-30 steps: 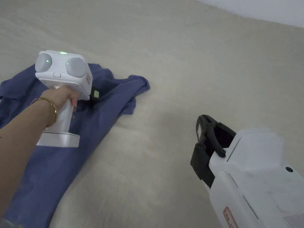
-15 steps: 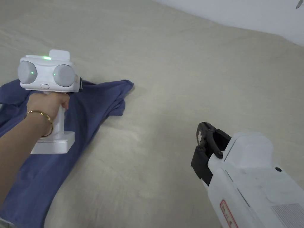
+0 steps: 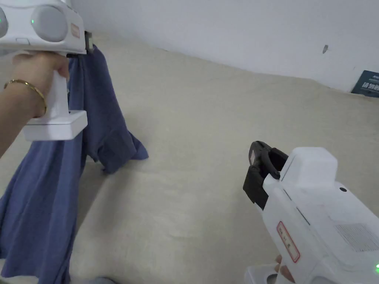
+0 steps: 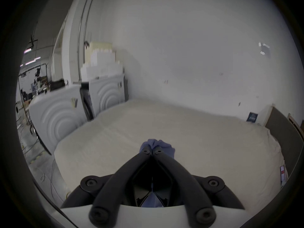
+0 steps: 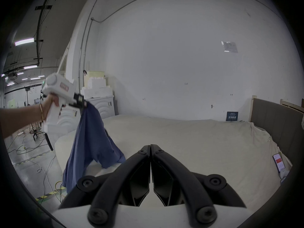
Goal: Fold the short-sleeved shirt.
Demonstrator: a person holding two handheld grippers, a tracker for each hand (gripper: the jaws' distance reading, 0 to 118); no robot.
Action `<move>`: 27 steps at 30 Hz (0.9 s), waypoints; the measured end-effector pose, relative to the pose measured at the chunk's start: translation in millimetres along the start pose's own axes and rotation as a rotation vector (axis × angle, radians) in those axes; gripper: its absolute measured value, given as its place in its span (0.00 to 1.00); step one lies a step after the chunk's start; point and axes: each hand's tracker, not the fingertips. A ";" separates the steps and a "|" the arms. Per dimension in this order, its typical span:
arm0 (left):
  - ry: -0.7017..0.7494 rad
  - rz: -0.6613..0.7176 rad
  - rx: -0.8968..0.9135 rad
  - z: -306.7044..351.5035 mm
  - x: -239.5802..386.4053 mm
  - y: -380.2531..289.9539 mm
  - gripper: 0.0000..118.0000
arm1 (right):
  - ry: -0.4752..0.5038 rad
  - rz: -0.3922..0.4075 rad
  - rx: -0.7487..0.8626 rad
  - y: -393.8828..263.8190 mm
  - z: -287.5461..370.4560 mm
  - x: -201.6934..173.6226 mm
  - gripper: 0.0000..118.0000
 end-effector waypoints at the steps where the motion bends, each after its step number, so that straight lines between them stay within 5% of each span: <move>1: -0.018 -0.010 0.031 12.5 9.1 13.7 0.00 | -0.009 0.002 0.012 2.1 7.8 2.6 0.00; 15: -0.374 -0.034 0.336 144.2 156.1 139.1 0.00 | -0.223 -0.023 0.105 16.4 89.2 65.5 0.00; 27: -0.547 -0.115 0.160 111.0 290.5 67.7 0.00 | -0.432 -0.058 0.094 6.7 142.5 122.4 0.00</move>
